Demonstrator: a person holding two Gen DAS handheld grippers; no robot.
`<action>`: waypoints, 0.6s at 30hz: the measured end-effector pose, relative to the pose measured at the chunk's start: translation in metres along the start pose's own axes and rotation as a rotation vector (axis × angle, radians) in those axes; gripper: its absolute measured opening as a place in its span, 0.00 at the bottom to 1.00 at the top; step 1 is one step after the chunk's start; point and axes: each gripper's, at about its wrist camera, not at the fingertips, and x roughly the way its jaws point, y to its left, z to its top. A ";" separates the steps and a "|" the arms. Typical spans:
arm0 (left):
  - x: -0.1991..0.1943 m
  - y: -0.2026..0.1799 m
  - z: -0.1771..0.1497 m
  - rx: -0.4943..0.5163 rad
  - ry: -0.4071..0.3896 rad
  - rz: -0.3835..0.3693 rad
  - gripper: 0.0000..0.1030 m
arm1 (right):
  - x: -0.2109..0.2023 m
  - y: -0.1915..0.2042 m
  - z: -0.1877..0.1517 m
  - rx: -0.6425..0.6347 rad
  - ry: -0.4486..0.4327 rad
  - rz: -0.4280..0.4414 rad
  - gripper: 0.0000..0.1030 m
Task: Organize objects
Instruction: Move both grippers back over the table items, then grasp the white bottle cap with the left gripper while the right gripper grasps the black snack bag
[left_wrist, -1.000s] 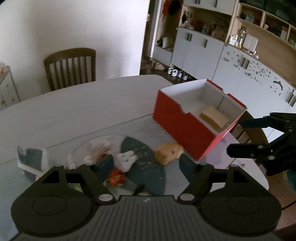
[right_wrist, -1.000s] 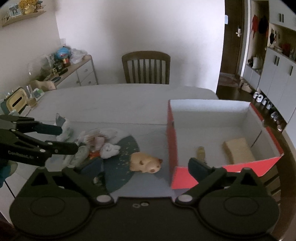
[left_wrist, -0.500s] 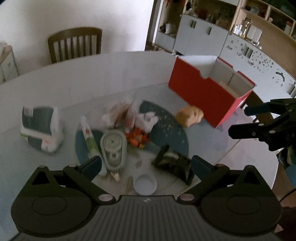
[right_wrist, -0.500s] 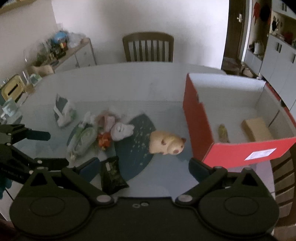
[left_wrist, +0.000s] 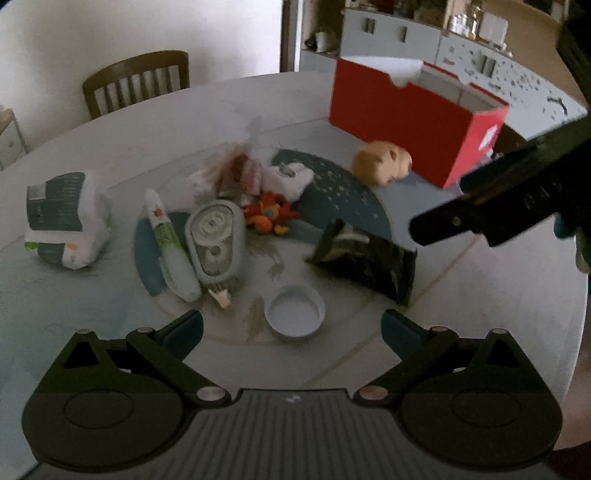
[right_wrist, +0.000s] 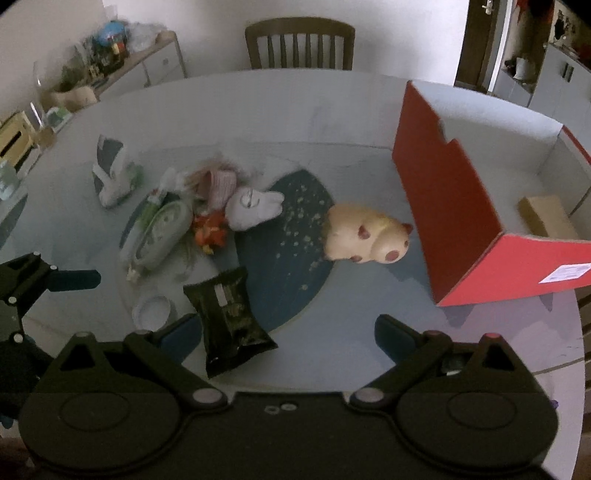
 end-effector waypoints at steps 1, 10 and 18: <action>0.002 -0.001 -0.002 0.004 0.000 -0.002 1.00 | 0.003 0.002 0.000 -0.004 0.007 0.002 0.97; 0.019 -0.007 -0.012 0.024 0.013 0.000 1.00 | 0.025 0.016 -0.005 -0.049 0.060 0.002 0.92; 0.023 -0.014 -0.013 0.059 0.000 0.008 0.99 | 0.040 0.019 -0.006 -0.075 0.083 -0.009 0.87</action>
